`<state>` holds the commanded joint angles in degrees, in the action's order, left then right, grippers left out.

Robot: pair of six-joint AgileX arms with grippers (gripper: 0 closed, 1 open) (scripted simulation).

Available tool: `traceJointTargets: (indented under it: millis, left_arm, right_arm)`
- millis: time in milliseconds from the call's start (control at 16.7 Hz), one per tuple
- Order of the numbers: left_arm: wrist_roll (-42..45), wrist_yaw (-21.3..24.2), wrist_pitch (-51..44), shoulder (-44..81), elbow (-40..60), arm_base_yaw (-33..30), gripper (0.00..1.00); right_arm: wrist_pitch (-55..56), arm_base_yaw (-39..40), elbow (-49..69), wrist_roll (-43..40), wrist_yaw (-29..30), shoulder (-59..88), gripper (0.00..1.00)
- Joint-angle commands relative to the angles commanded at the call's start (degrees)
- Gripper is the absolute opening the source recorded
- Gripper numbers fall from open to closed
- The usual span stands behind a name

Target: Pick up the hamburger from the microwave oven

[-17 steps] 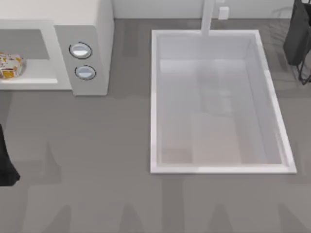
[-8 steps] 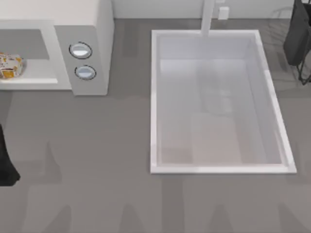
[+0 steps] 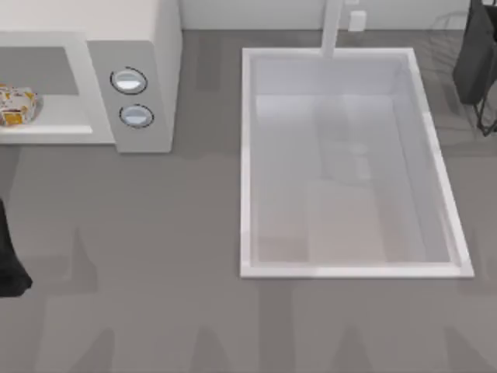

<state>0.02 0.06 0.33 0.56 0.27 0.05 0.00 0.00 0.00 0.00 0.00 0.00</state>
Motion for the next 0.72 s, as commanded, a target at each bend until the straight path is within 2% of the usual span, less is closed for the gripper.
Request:
traceJointTargets:
  millis: [180,360,720]
  left_arm:
    - [0.2,0.5,3.0,5.3,2.5,0.4,1.00]
    - [0.6,1.5,8.7,15.9,7.0,1.2,1.00]
    - [1.7,4.3,25.1,49.8,20.2,3.5,1.00]
  right_arm:
    - [0.0,0.0,0.0,0.0,0.0,0.0,1.00]
    - [0.0,0.0,0.0,0.0,0.0,0.0,1.00]
    - [0.0,0.0,0.0,0.0,0.0,0.0,1.00]
